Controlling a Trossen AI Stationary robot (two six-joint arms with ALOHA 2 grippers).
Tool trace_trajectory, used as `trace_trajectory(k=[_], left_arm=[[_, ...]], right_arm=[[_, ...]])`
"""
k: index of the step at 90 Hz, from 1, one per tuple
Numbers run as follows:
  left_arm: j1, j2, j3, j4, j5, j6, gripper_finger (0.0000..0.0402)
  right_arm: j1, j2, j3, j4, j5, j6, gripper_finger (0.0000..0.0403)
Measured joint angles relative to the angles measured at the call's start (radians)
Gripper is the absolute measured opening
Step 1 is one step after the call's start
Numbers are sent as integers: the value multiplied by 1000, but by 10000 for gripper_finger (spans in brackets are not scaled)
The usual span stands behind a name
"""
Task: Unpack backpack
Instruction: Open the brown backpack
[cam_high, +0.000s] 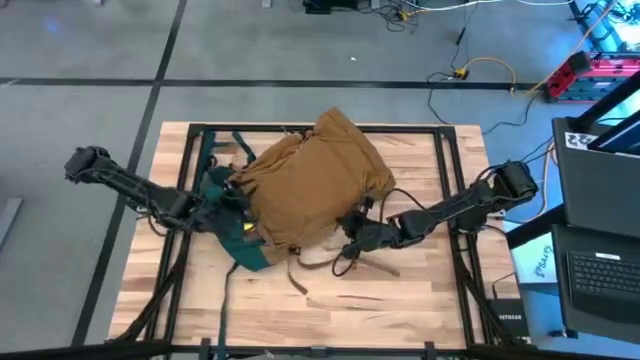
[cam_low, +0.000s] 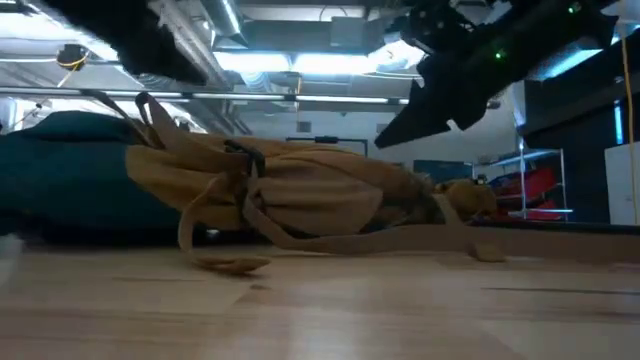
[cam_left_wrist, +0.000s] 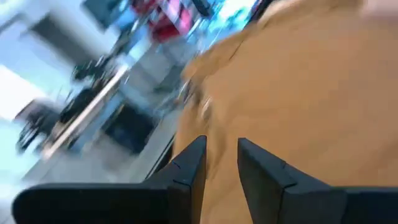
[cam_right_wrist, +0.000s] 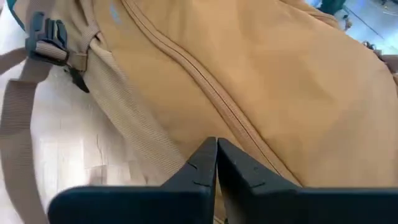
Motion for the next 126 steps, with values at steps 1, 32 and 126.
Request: trace_trajectory(k=[1,32,126], left_arm=[[9,0,-2,-15,4,-17,76],[195,15,-46,-219,337,-305,76],[16,29,-68,236,337,142,76]], right_arm=[[0,0,0,0,0,0,0],[0,0,0,-2,-16,4,0],[113,1,0,20,-247,-4,0]])
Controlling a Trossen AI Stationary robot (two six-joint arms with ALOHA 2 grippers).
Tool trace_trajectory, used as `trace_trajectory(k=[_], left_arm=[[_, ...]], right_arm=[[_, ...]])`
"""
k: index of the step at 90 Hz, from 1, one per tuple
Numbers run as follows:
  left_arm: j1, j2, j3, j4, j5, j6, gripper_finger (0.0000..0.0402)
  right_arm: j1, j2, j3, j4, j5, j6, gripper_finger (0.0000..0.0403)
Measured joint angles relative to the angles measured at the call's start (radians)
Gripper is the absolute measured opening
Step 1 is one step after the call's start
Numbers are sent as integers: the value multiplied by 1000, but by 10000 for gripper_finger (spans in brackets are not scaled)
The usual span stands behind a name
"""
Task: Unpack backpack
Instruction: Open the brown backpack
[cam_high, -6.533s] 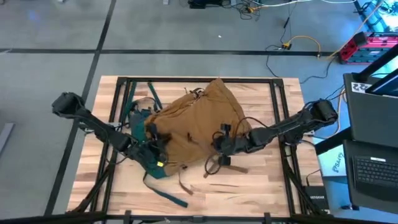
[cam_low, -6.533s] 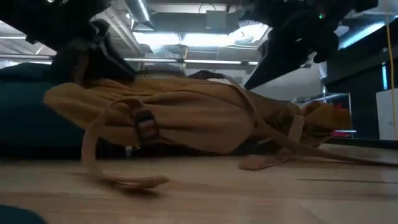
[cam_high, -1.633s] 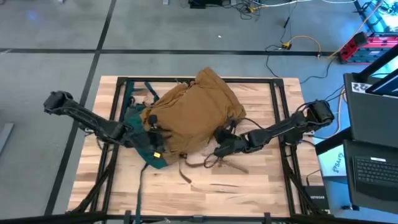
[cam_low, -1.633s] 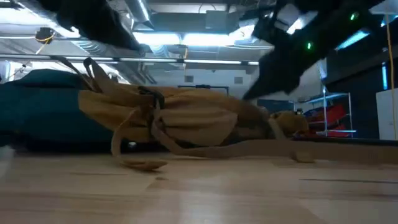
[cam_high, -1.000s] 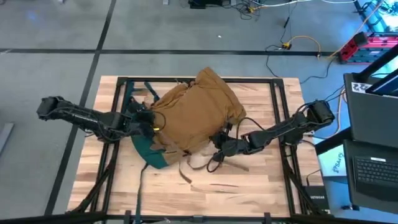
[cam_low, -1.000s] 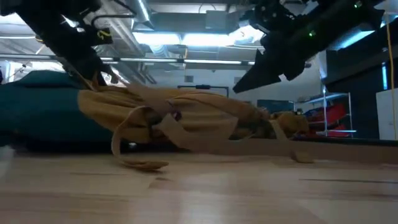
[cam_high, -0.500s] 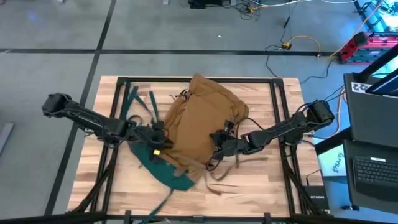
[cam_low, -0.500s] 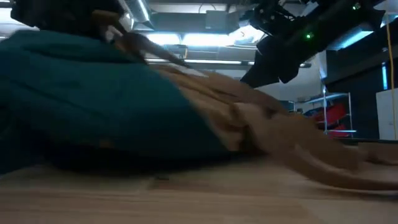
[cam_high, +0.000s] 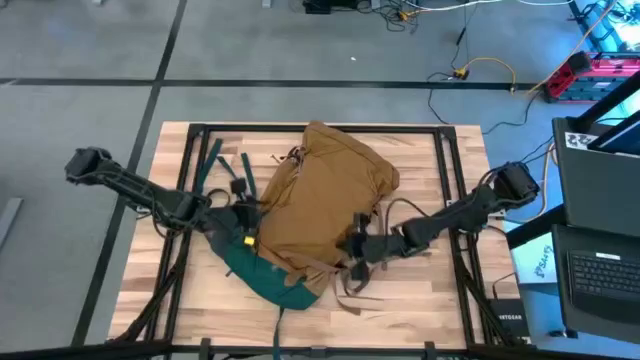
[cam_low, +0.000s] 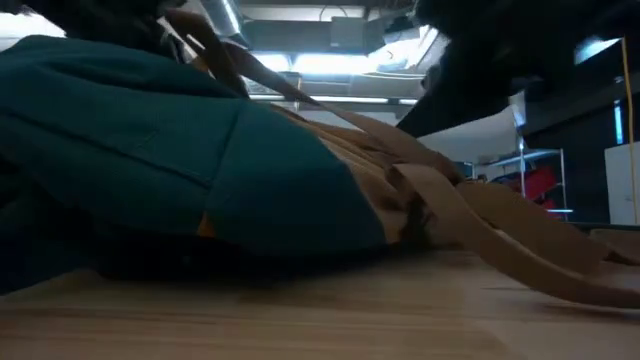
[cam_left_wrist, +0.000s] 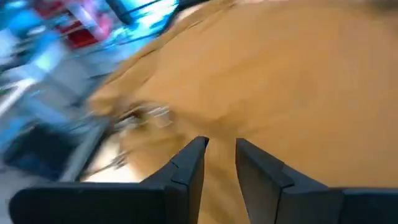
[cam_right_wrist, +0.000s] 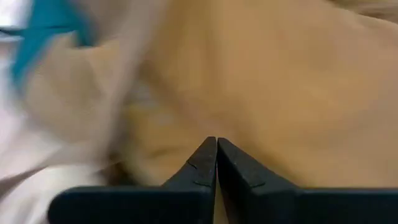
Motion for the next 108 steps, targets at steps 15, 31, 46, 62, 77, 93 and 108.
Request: trace_trajectory(k=[15,31,46,62,77,93,108], left_arm=[[103,2,-27,-51,48,-71,76],[211,4,-64,-102,187,-175,76],[238,4,-89,-77,407,-229,76],[183,12,-93,28,546,-228,76],[113,34,-93,158,622,-156,76],[56,34,-93,185,621,-95,76],[25,-37,-92,171,439,-62,76]], right_arm=[[14,19,-11,-36,5,77,0],[-6,53,-30,-111,40,207,0],[-58,70,-30,-196,110,301,0],[-124,71,-32,-231,201,296,0],[-205,71,-33,-305,258,294,0],[-246,30,-33,-360,256,293,0],[-192,-55,1,-329,233,227,0]])
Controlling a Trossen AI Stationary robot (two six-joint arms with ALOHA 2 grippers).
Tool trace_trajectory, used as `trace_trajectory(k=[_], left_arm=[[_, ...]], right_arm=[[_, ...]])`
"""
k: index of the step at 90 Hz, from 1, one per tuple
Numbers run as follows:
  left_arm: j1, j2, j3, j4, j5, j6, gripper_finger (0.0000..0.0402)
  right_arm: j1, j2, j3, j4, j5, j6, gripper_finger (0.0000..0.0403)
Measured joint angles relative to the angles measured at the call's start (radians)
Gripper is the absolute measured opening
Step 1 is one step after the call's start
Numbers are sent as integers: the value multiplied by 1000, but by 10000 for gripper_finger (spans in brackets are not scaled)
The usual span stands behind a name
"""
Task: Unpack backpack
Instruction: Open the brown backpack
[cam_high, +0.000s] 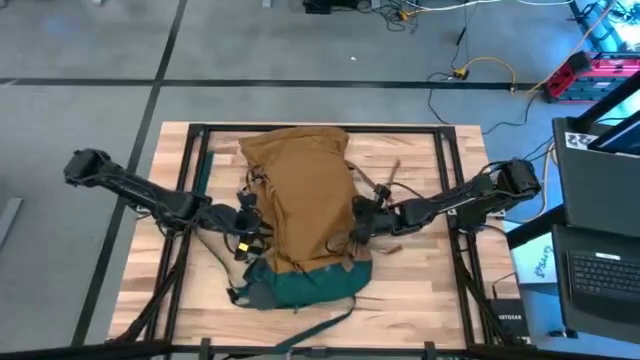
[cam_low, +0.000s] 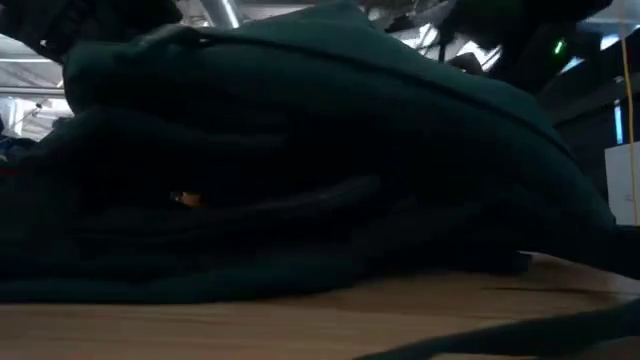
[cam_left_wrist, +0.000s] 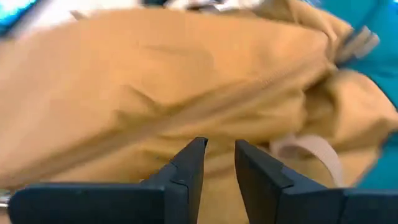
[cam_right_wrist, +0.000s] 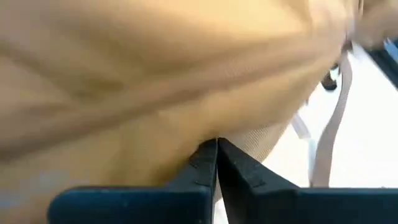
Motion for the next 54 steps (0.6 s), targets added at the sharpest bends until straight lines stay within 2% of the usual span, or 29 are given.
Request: trace_trajectory(k=[15,22,28,37,54], left_arm=[[-26,-89,1,-22,-239,43,76],[-17,-115,1,-71,-393,44,76],[3,-117,1,-118,-467,40,76],[42,-111,-10,-148,-463,-5,76],[92,-77,-61,-164,-344,-68,76]], right_arm=[[63,-77,50,46,2,-80,0],[75,-79,75,120,-3,-162,0],[73,-72,90,190,-42,-235,0],[69,-61,112,282,-64,-328,0],[35,-8,175,380,-125,-447,0]])
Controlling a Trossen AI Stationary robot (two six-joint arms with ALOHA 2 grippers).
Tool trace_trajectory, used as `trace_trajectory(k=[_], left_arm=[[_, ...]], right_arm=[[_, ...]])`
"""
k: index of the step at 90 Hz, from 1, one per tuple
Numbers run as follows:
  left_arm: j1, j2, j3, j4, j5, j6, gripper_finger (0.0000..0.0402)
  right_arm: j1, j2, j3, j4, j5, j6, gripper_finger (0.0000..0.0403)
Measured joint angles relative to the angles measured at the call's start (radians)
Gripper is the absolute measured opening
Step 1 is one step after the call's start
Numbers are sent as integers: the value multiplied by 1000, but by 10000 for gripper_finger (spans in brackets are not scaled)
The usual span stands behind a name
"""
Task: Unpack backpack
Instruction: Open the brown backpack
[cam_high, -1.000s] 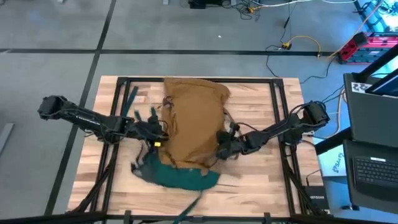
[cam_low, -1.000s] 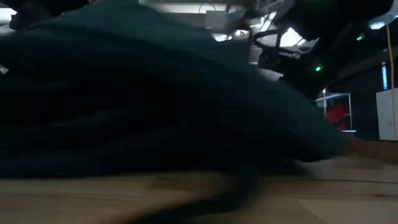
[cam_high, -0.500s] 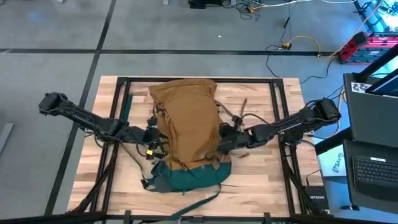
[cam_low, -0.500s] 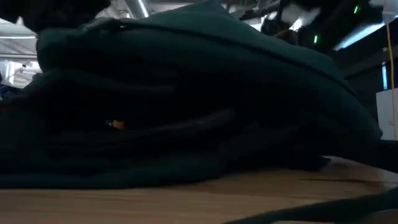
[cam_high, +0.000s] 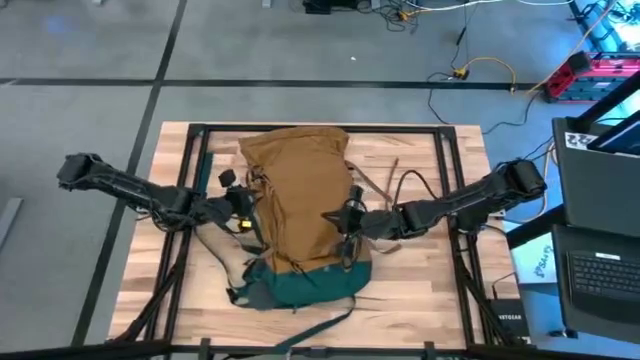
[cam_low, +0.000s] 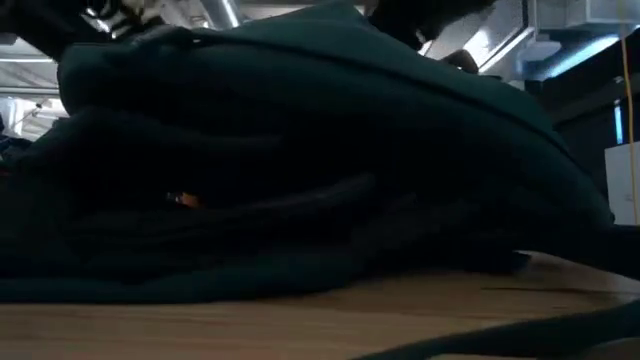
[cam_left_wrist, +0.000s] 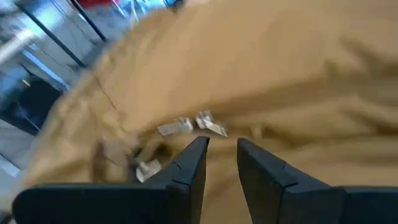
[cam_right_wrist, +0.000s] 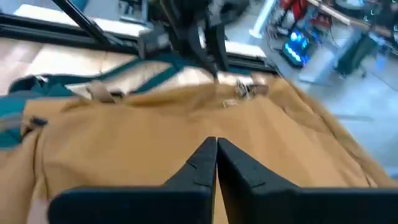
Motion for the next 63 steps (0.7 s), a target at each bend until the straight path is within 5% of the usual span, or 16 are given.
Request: trace_trajectory(k=[25,63], left_arm=[[27,21,-87,-16,118,-138,76],[24,87,-179,209,285,-224,76]], right_arm=[[-45,125,141,-6,-135,-62,0],[-50,233,224,-41,-148,-90,0]])
